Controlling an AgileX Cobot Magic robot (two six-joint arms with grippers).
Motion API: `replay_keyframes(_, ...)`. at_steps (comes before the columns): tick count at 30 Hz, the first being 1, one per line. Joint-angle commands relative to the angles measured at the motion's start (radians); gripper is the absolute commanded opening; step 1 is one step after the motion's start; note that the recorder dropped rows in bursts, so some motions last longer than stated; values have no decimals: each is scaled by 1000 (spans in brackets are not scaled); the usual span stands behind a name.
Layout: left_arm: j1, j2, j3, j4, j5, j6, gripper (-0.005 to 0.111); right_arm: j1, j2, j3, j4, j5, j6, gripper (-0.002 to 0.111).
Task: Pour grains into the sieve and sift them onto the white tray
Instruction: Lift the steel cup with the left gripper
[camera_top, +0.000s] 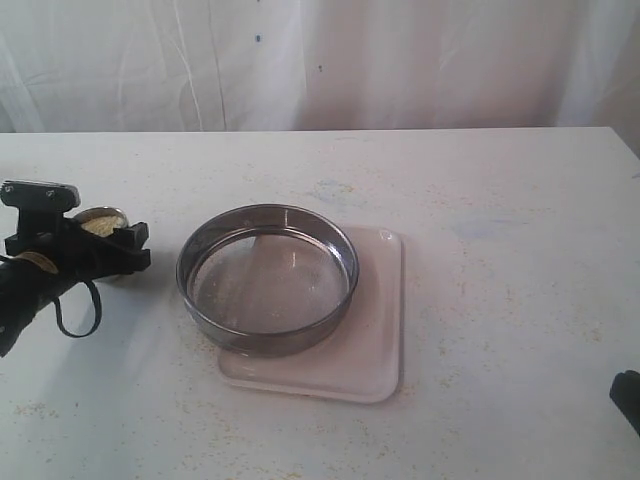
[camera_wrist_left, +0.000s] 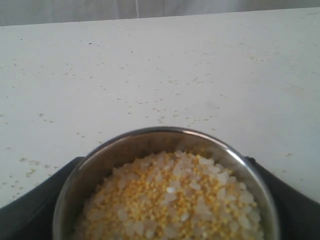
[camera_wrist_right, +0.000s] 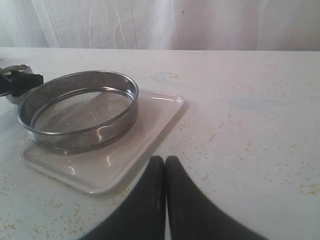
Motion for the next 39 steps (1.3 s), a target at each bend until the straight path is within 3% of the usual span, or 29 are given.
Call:
replay_keyframes(1,-2,-19,8,42,31,-29,0,-5,-7,5,-3,-15,-3,0)
replay_keyframes(4,-2,-25,37,36,-27,-31,0,-5,-7,5,-3,-13,-3,0)
replay_keyframes(21,-2,-104,77,71,-20,-31,0,-5,-7,5,-3,-15,-3,0)
replay_keyframes(33,-2,-208,87,99,35,-31,0,-5,-7,5,-3,-13,-3,0)
replay_keyframes(39,-45,-263,82,110,106,-31,0,-5,-7,5,-3,-15,-3,0)
